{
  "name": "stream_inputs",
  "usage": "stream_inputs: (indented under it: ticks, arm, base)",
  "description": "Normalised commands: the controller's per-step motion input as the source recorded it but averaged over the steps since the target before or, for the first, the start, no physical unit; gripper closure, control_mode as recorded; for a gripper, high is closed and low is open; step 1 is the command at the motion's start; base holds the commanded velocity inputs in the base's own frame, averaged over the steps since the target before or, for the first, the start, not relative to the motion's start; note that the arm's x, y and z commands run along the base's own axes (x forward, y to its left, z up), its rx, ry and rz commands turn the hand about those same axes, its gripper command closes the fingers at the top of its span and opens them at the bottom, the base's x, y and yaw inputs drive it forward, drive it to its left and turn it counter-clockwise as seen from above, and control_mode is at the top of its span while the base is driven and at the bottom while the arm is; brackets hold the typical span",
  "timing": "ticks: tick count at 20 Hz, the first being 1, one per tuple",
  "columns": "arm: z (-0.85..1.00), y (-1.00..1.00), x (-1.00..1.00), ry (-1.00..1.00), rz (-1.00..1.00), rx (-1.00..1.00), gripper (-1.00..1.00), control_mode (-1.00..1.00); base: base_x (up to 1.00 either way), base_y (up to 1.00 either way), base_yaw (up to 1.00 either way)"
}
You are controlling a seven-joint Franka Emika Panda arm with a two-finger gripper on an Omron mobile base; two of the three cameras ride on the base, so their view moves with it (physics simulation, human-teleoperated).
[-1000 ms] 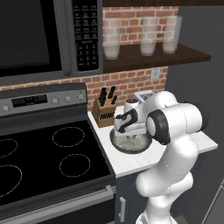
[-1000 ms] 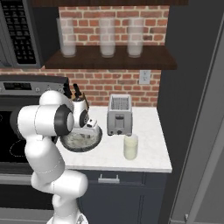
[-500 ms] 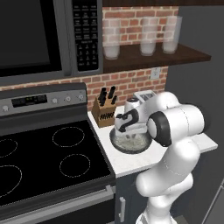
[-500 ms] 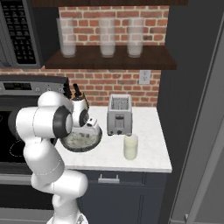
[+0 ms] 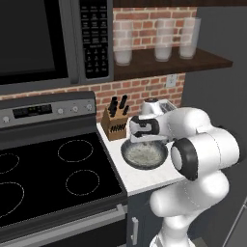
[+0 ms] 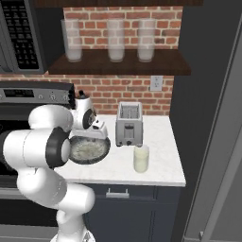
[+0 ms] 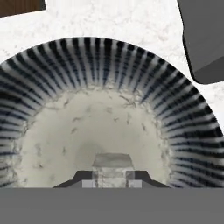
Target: Grab a lemon wedge from the fridge and one ice cube from the ice bowl, and put them in the glass of lemonade.
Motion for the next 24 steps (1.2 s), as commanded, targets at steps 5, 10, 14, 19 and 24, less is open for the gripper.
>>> stream_inputs:
  ticks: [5, 10, 14, 19, 24]
  arm:
    - [0.72, -0.38, -0.15, 0.0, 0.0, 0.01, 1.0, -1.0]
    - [0.58, -0.5, -0.23, 0.0, -0.01, 0.0, 1.0, -1.0]
    - [0.39, -0.66, -0.21, 0.0, -0.06, -0.02, 1.0, -1.0]
    - [0.18, -0.68, -0.11, 0.01, -0.05, -0.06, 1.0, -1.0]
    - [0.0, -0.71, -0.02, 0.02, -0.01, -0.1, 1.0, -1.0]
  base:
    - [0.0, 0.0, 0.0]
    - [0.0, 0.0, 0.0]
    - [0.0, 0.0, 0.0]
    - [0.0, 0.0, 0.0]
    - [0.0, 0.0, 0.0]
